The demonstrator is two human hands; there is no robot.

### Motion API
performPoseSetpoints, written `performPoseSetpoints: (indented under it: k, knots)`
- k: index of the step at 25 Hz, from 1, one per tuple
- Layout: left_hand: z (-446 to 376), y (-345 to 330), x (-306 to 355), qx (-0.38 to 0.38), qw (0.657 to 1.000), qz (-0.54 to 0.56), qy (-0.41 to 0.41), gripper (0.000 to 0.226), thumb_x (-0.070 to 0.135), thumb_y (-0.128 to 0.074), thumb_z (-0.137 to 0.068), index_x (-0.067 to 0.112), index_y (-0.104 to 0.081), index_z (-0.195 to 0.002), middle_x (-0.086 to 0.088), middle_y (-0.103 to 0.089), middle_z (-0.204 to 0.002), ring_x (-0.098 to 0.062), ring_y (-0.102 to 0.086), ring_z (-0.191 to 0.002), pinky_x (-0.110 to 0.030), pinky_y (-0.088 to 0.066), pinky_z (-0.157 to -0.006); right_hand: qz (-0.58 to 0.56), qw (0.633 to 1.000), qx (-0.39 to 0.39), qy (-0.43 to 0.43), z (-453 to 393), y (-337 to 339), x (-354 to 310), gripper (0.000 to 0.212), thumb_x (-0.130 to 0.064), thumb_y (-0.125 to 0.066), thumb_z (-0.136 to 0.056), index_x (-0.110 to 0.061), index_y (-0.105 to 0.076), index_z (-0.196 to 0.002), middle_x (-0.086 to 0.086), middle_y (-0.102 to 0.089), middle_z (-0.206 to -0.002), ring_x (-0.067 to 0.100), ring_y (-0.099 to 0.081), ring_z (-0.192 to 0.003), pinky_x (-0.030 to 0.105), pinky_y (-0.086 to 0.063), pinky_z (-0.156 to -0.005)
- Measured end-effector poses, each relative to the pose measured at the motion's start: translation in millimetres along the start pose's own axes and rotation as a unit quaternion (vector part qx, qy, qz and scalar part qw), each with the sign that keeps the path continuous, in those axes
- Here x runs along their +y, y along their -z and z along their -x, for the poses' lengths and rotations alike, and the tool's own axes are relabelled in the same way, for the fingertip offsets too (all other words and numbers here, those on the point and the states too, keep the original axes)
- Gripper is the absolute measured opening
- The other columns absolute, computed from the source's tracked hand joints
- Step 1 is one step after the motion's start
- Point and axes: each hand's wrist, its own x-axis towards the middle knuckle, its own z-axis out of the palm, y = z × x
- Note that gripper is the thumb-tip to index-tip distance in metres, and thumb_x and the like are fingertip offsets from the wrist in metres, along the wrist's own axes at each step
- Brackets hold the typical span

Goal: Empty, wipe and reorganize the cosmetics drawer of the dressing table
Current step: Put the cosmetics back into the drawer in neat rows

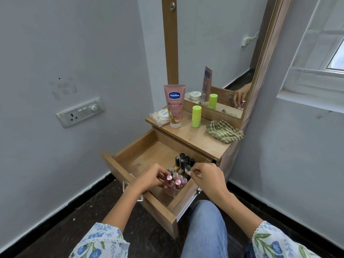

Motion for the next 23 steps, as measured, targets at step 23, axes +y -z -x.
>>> performPoseSetpoints:
  k: [23]
  knots:
    - [14.7, 4.4, 7.7, 0.11, 0.989, -0.085, -0.059, 0.041, -0.001, -0.065, -0.082, 0.028, -0.065, -0.111, 0.012, -0.064, -0.106, 0.002, -0.059, -0.093, -0.014, -0.05, -0.079, -0.035, 0.999, 0.009, 0.005, -12.5, 5.8, 3.3, 0.012, -0.027, -0.062, -0.089, -0.024, -0.073, -0.09, -0.011, -0.072, -0.086, 0.003, -0.065, -0.079, 0.025, -0.054, -0.069]
